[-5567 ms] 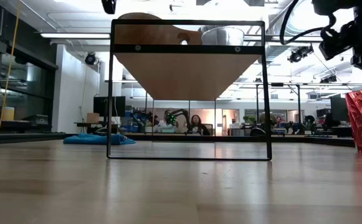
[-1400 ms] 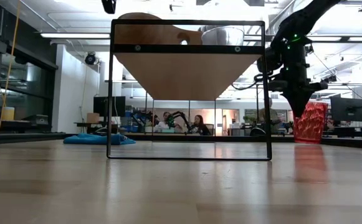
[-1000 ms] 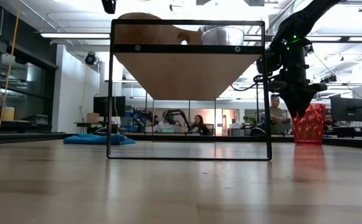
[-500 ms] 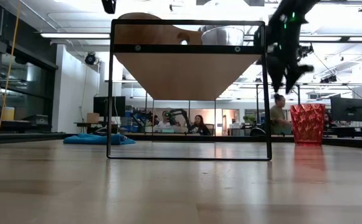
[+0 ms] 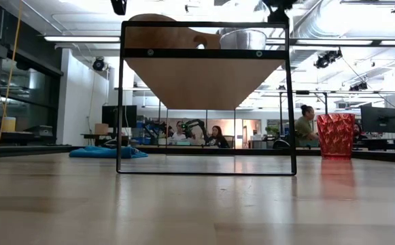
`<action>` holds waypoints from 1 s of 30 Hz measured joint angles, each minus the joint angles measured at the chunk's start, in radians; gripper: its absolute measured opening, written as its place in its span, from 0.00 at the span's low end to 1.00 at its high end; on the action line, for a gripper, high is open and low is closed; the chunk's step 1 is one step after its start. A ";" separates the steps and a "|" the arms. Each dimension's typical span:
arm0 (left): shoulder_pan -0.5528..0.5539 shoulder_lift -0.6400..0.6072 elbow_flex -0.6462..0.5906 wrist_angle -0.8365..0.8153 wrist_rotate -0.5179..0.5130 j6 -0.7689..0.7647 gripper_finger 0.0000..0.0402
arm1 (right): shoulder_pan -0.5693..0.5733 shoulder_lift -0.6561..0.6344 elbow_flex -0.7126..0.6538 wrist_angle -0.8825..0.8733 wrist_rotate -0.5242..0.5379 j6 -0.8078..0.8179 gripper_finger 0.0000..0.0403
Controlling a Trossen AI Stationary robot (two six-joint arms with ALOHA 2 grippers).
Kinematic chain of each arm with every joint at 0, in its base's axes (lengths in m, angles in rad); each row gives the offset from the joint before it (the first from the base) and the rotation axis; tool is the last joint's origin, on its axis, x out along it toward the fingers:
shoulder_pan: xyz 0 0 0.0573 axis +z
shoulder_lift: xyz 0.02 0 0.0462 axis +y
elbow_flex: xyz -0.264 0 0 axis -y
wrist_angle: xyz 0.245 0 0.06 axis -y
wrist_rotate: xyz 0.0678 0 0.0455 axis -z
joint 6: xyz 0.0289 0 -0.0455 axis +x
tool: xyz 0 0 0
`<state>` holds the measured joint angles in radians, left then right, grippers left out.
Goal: Stack small to large cups/mugs on shelf
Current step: Adjust the yellow cup on the shelf
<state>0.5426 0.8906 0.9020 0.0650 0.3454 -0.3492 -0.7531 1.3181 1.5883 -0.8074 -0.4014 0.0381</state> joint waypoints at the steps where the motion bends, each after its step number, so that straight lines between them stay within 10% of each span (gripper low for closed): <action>1: 0.000 0.000 0.000 0.000 0.000 0.000 0.52 | 0.029 -0.008 0.000 0.032 -0.041 -0.018 0.47; 17: 0.000 0.000 0.000 0.000 0.000 0.000 0.51 | 0.188 -0.023 0.000 0.170 -0.062 -0.051 0.47; 30: 0.000 0.000 0.000 0.000 0.000 -0.005 0.52 | 0.172 0.201 0.000 0.212 0.409 0.342 0.47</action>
<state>0.5430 0.8906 0.9020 0.0654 0.3454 -0.3541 -0.5811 1.5193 1.5887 -0.5957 0.0080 0.3800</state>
